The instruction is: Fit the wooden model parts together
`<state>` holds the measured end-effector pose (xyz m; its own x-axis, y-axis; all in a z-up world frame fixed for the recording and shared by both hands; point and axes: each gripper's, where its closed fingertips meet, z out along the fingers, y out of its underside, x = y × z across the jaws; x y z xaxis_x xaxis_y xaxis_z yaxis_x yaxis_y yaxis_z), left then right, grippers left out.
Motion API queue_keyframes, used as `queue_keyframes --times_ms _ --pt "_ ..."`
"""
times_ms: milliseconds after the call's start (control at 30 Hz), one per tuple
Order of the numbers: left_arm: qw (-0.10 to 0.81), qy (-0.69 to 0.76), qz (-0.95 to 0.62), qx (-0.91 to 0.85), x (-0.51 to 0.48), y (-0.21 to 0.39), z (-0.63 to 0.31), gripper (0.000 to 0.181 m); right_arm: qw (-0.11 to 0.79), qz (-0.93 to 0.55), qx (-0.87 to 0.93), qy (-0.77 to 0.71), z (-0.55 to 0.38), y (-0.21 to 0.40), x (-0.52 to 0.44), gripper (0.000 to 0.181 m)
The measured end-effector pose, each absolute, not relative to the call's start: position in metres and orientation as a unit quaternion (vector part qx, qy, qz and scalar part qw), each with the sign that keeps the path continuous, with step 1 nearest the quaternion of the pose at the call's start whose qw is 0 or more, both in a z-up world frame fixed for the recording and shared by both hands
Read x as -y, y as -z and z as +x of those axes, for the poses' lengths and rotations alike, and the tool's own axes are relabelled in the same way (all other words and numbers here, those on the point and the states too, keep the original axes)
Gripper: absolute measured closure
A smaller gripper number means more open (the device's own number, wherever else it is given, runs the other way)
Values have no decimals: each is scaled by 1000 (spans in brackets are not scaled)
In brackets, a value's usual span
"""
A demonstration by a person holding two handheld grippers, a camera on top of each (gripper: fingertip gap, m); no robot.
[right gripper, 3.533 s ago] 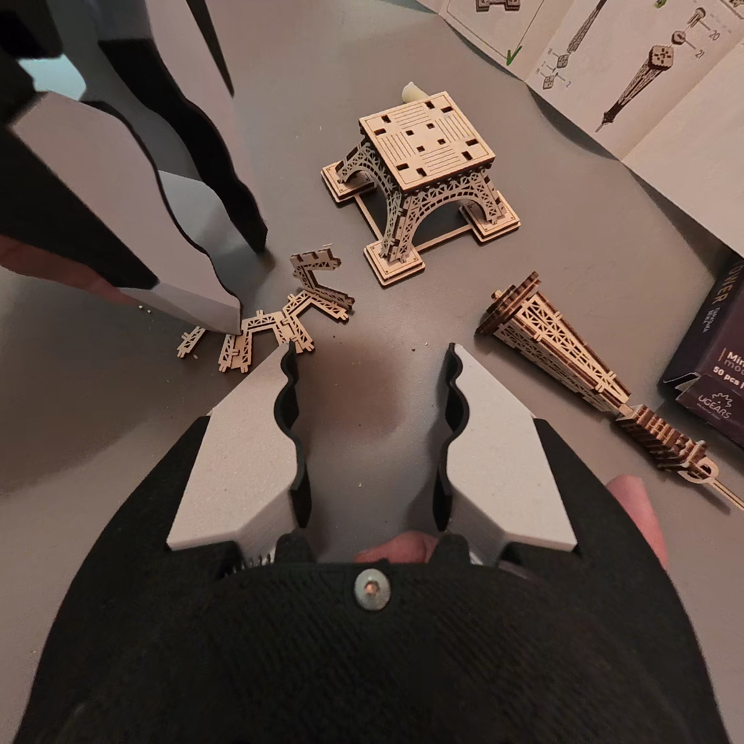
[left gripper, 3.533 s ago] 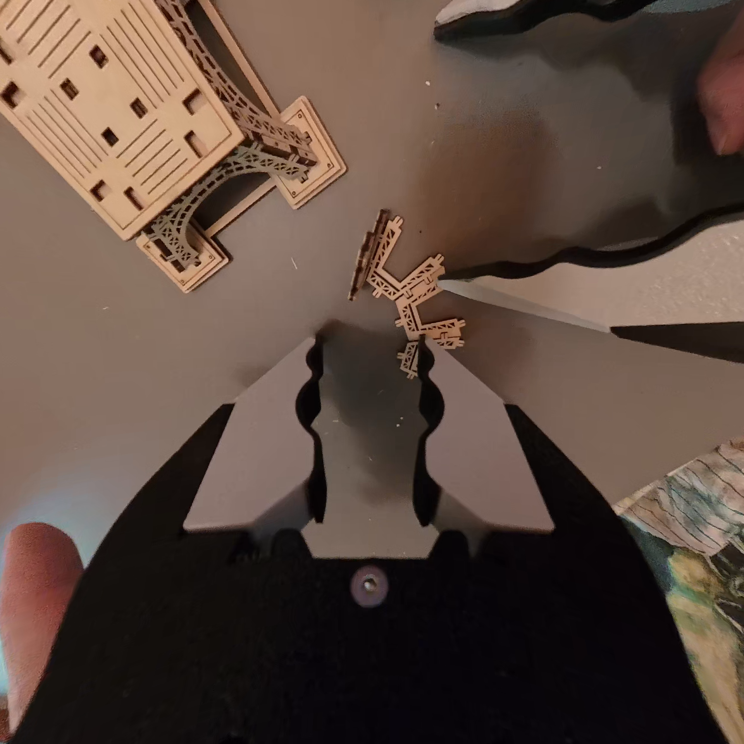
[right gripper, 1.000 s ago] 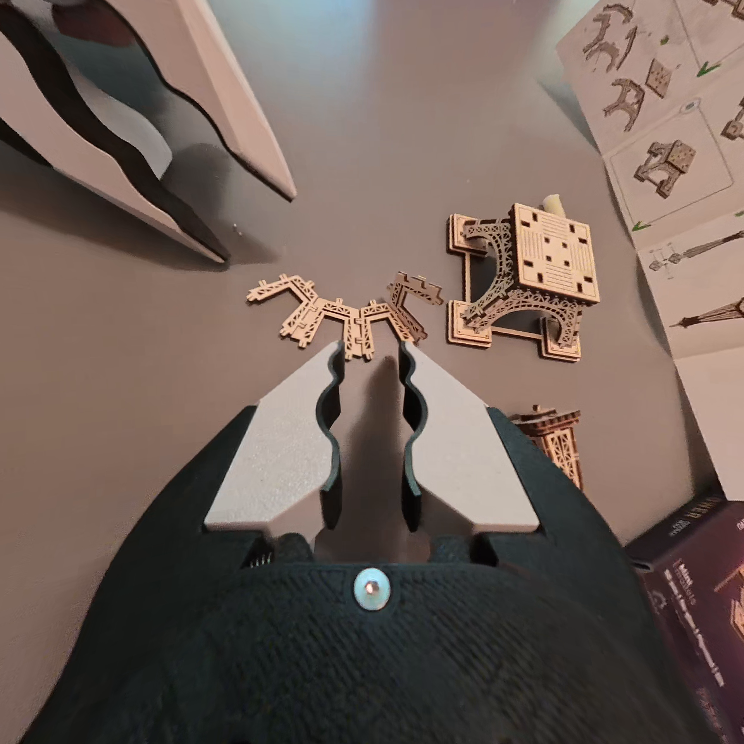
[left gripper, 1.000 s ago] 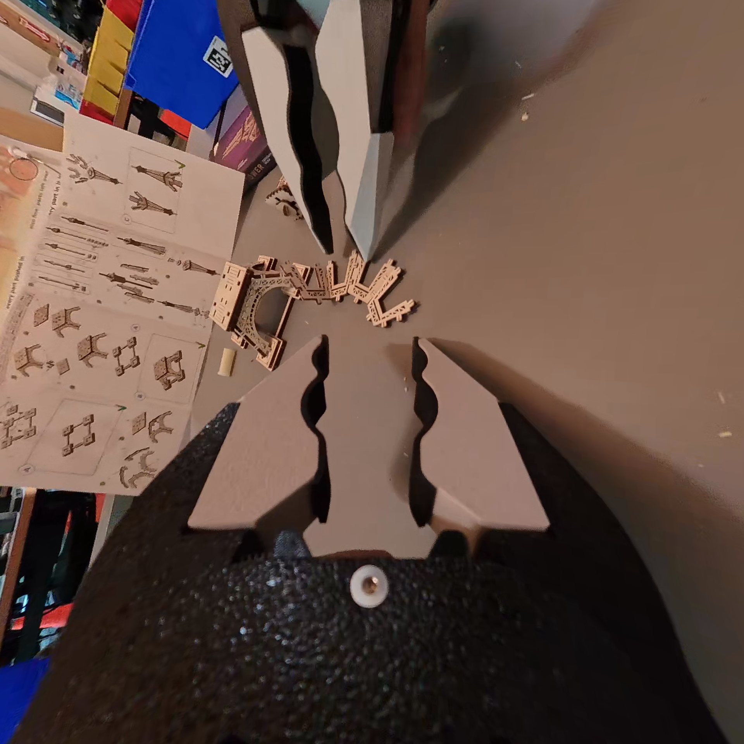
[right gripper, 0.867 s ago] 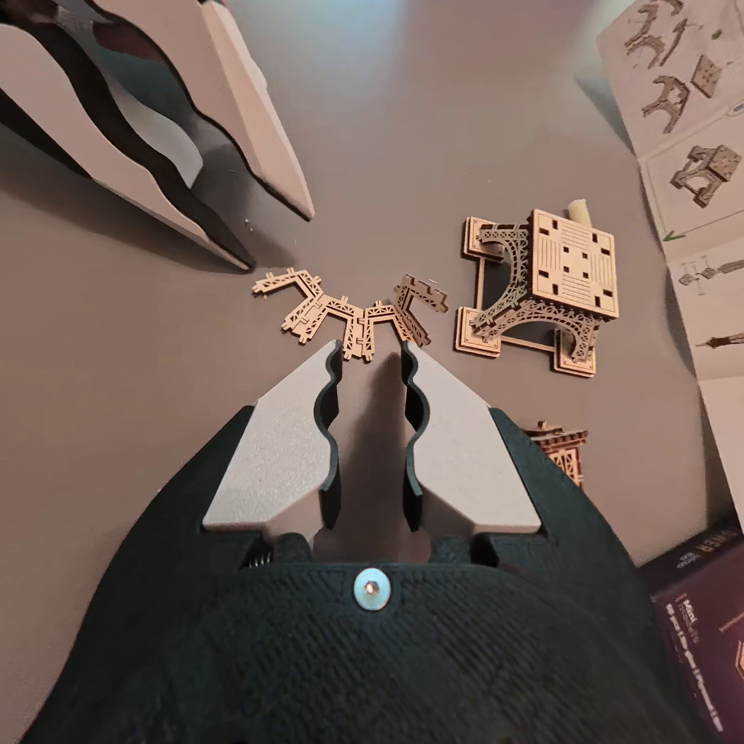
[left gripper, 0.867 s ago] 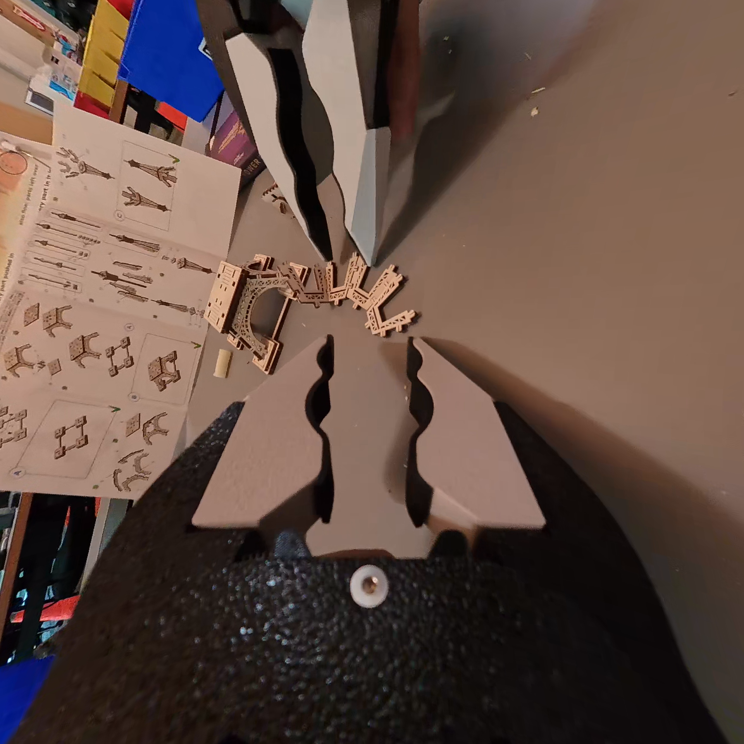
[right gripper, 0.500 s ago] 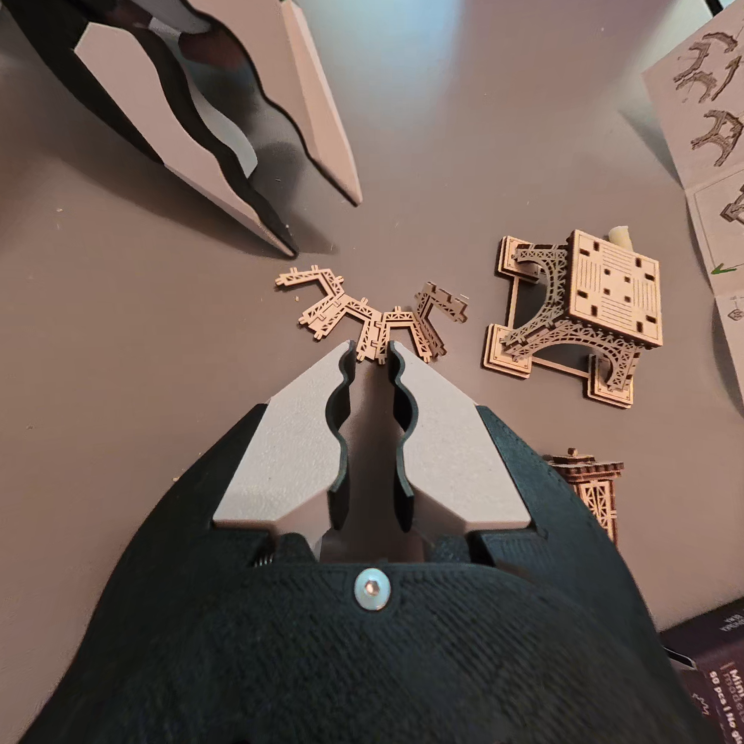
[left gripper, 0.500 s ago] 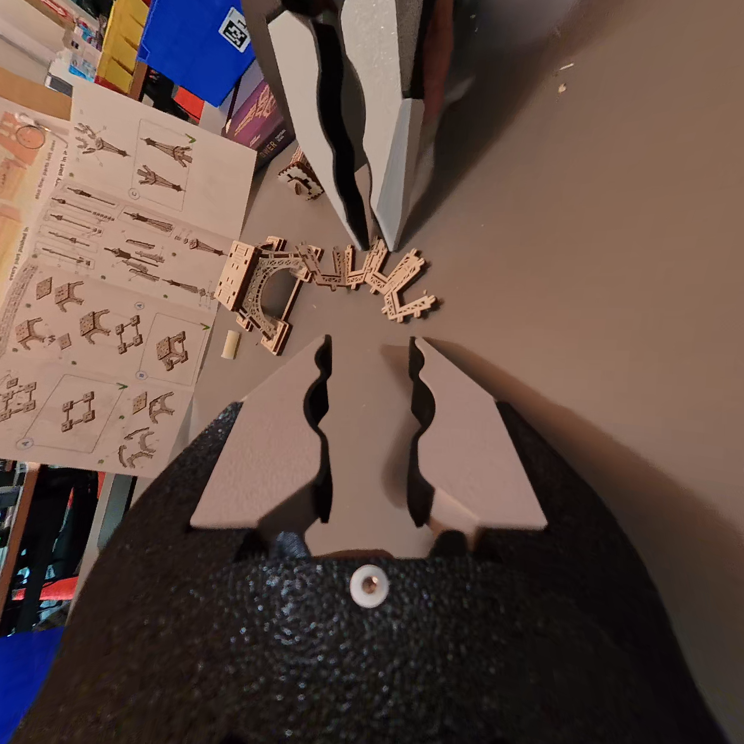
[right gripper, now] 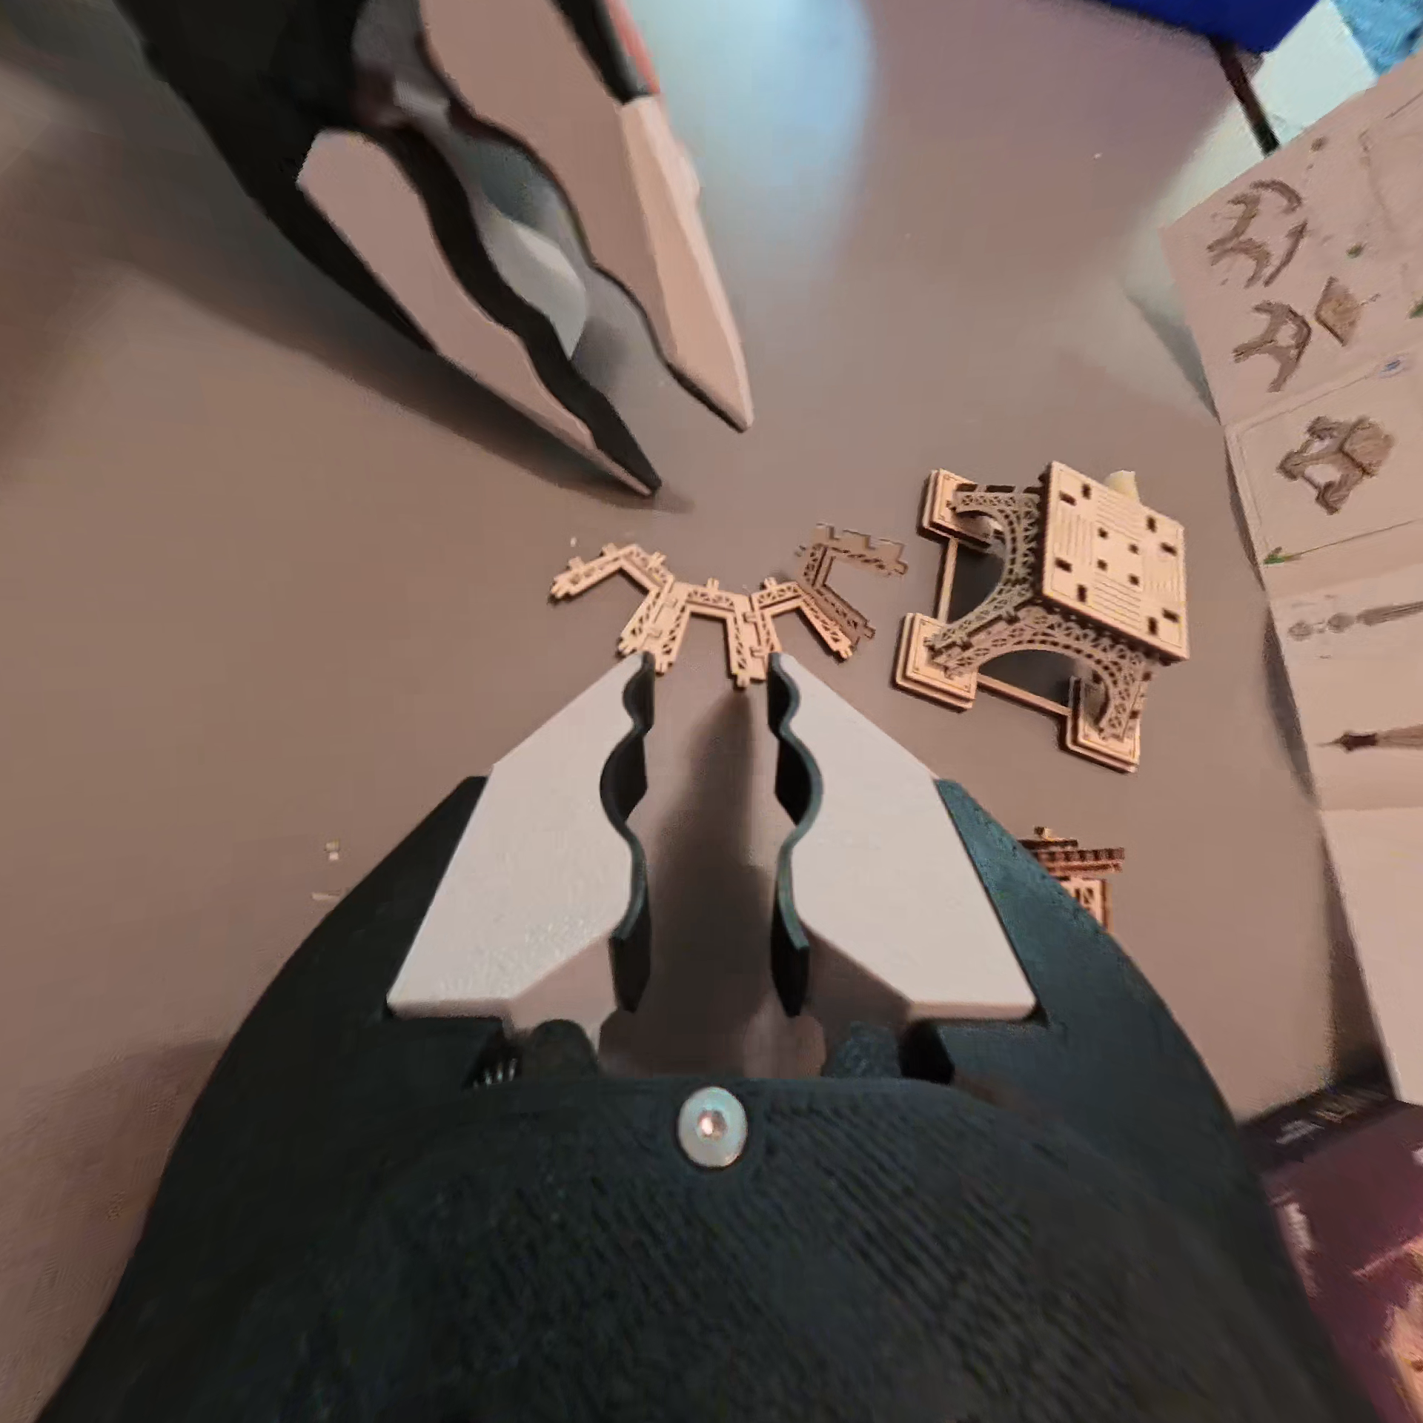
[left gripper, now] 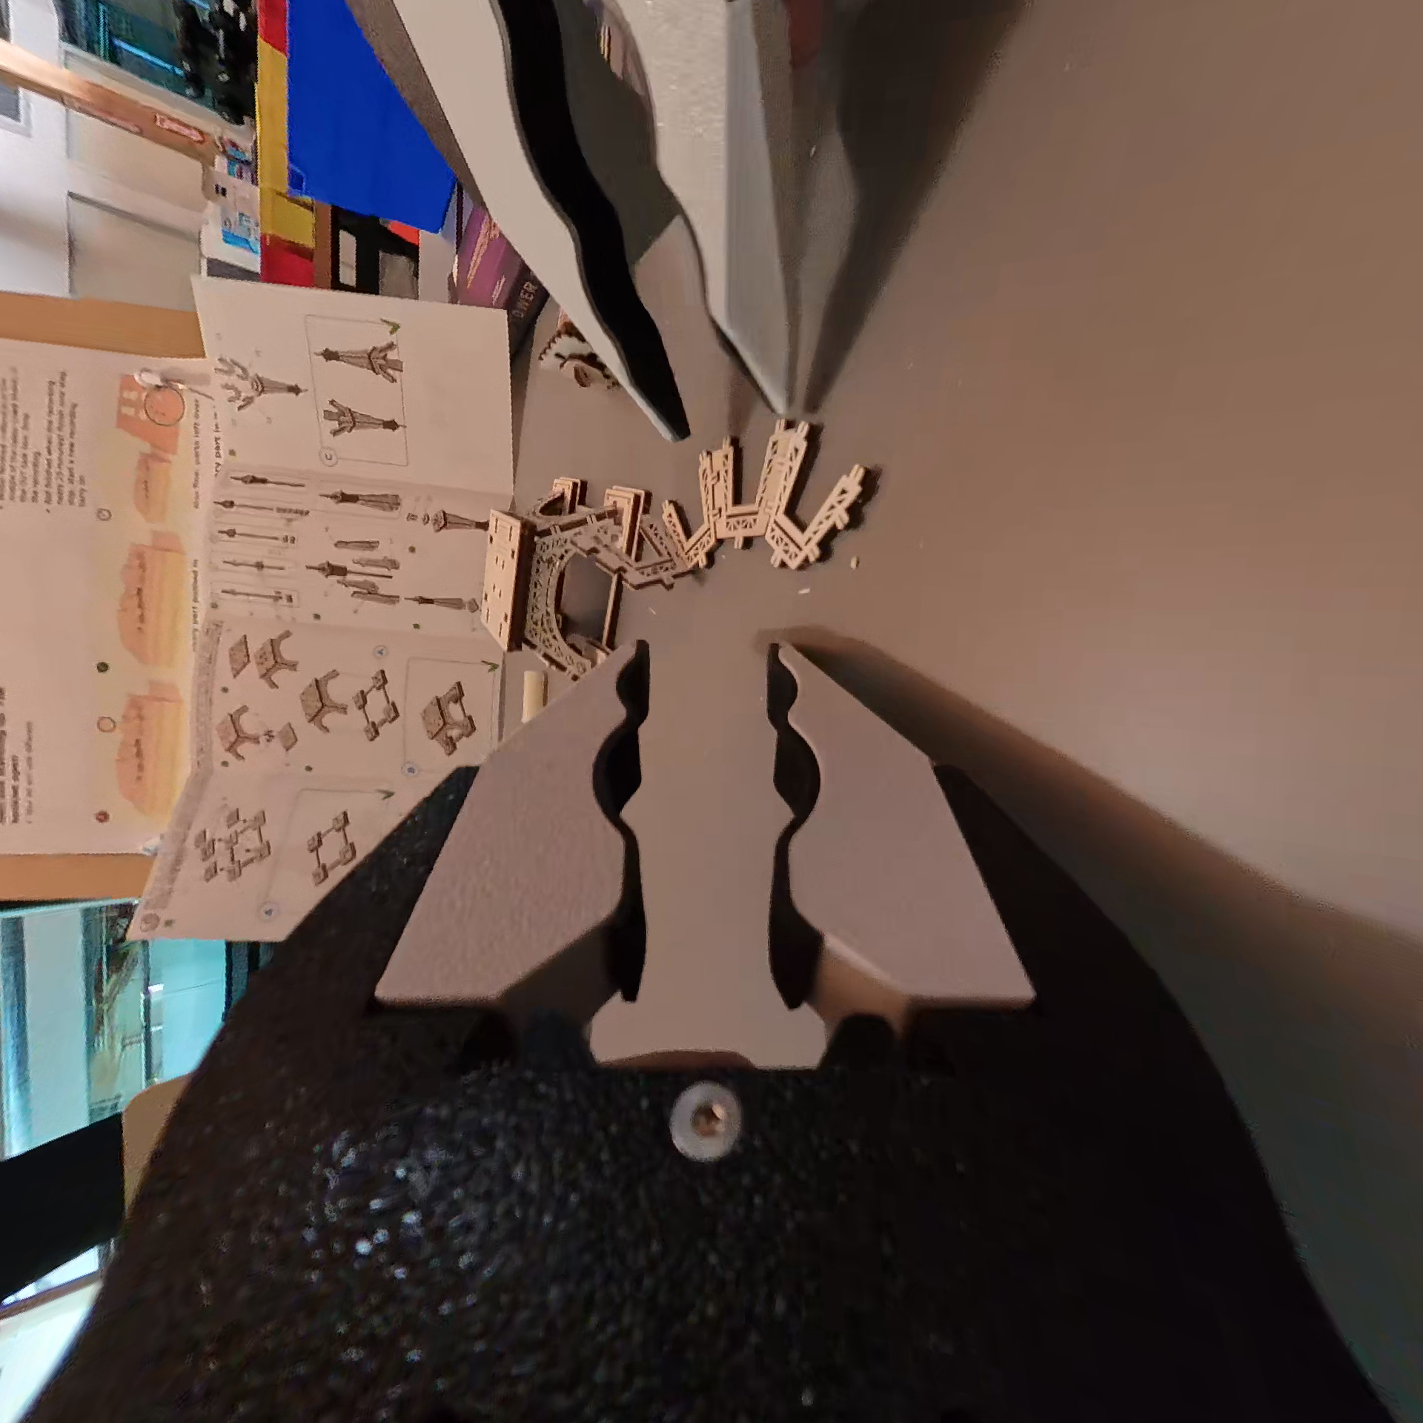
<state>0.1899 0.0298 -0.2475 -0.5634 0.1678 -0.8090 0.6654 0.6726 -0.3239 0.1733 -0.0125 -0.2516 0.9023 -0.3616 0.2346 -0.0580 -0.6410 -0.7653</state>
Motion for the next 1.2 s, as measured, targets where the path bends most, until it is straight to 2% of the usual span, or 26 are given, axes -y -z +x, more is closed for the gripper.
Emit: queue_keyframes --times_ms 133,233,433,500,700,833,933,1100,1200 --pt "374 318 276 -827 -22 249 183 155 408 -891 -72 185 159 252 0 145" --pt "344 326 258 -842 -23 247 178 148 397 -896 -86 181 157 253 -2 142" --pt "303 364 236 -848 -21 247 163 149 392 -893 -123 182 165 258 -3 159" --pt "301 369 221 -851 -23 249 166 149 392 -895 -126 174 164 260 -5 171" --pt "302 389 198 -848 -29 250 170 150 400 -892 -123 168 162 257 -6 173" --pt "315 392 201 -841 -29 248 172 149 465 -864 -130 142 157 236 -15 181" --pt "322 393 209 -835 -27 247 173 148 489 -853 -142 110 153 229 -16 180" --pt "317 388 215 -838 -27 249 172 151 406 -887 -138 172 164 251 4 145" --pt "316 387 212 -840 -26 250 172 154 391 -896 -126 170 162 256 -3 156"
